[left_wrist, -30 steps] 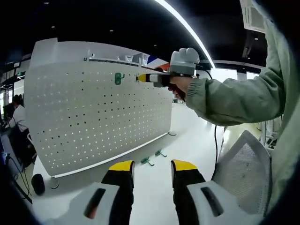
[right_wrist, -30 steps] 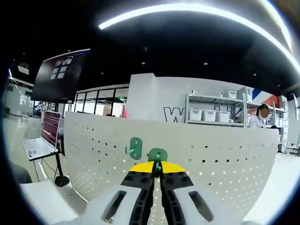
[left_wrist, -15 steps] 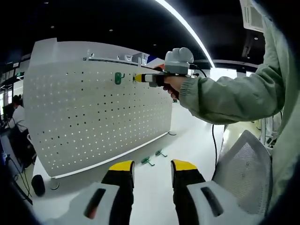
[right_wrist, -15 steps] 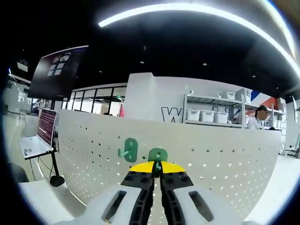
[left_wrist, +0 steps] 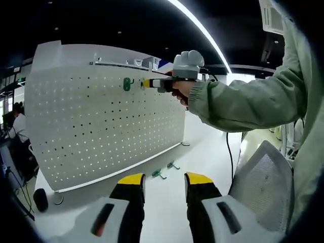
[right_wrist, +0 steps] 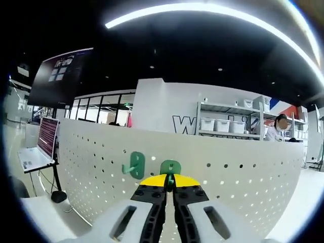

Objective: Insert the hook assembly into the mounting plate slot until the hook locks in place.

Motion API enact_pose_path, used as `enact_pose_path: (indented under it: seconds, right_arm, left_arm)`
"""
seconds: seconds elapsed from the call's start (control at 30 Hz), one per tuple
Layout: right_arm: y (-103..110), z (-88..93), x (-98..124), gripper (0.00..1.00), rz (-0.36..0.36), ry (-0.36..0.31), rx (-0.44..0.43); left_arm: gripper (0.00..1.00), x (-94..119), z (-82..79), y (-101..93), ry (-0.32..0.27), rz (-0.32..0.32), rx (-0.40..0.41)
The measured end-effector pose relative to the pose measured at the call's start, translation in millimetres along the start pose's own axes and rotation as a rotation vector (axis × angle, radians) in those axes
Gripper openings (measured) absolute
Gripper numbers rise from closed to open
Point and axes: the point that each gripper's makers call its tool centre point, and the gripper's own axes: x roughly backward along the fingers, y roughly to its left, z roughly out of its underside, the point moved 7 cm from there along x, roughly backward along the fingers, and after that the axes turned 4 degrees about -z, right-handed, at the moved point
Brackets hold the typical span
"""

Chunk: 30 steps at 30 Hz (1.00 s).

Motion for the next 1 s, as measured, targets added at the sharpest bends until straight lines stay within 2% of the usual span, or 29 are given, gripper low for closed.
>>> enact_pose_path:
  seconds: [1.0]
  right_arm:
    - [0.9,-2.0,-13.5,0.02,0.021,0.002,0.002]
  left_arm:
    - [0.32,1.8,3.4,3.6,0.001,-0.011,0.014]
